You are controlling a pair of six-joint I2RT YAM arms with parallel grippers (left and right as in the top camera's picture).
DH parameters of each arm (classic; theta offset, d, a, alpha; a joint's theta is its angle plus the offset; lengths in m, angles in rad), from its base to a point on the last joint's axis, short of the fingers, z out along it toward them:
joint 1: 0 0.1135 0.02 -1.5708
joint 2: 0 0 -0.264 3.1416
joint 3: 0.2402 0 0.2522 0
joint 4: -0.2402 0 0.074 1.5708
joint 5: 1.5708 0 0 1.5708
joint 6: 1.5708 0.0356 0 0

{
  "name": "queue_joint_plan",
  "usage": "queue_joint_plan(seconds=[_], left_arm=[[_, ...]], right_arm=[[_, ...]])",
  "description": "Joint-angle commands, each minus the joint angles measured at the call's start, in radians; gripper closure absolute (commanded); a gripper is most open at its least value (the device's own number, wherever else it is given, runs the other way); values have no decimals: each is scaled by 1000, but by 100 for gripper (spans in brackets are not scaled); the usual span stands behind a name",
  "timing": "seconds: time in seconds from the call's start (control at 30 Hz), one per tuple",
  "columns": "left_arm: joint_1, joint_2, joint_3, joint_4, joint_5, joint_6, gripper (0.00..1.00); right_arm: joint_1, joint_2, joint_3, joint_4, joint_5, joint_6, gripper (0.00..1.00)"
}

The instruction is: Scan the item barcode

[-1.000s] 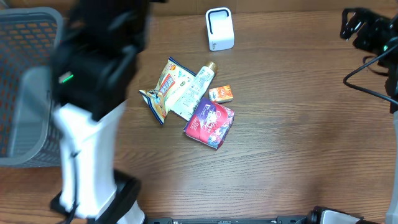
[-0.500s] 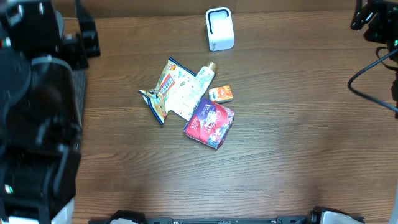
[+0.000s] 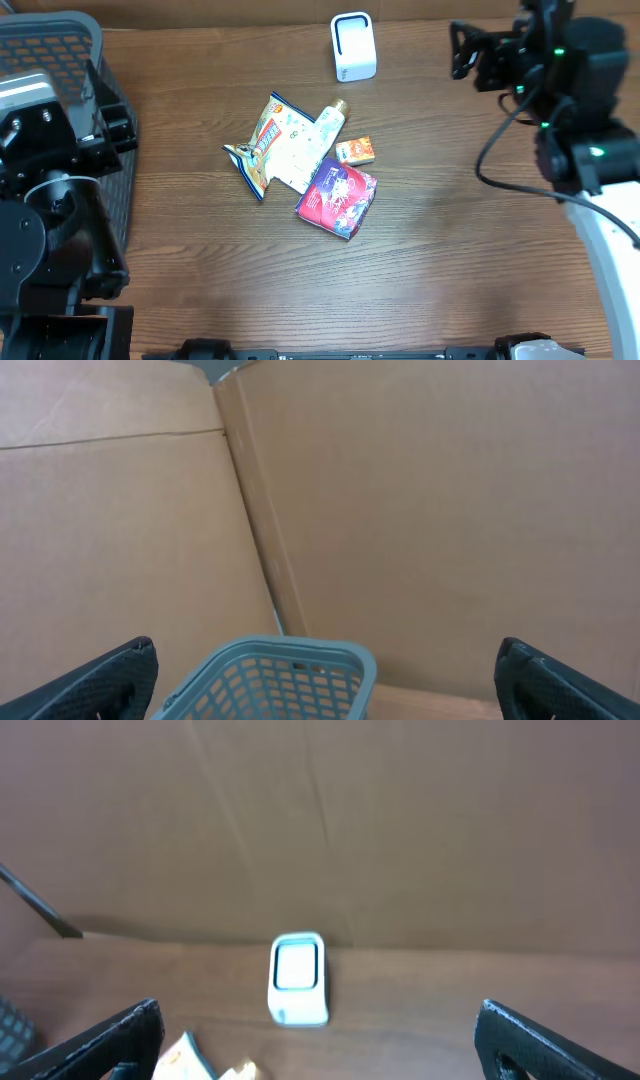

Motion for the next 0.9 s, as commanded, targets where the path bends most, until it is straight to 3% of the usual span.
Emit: queue_joint_plan(seconds=[0.0,0.17,0.53,0.87], left_arm=[[7,-5,-18,6,19,14,0],[7,-5,-42,19,24,15,0],[7,-5,-84,34,25,14,0],[7,-5,-113,55,25,-2,0]], right_arm=[[16,102,-33,1,35,142,0],[56,254,-31,-19,-71,238,0],[240,465,136,-151,-39,423,0],[268,632,313,-200,-57,719,0]])
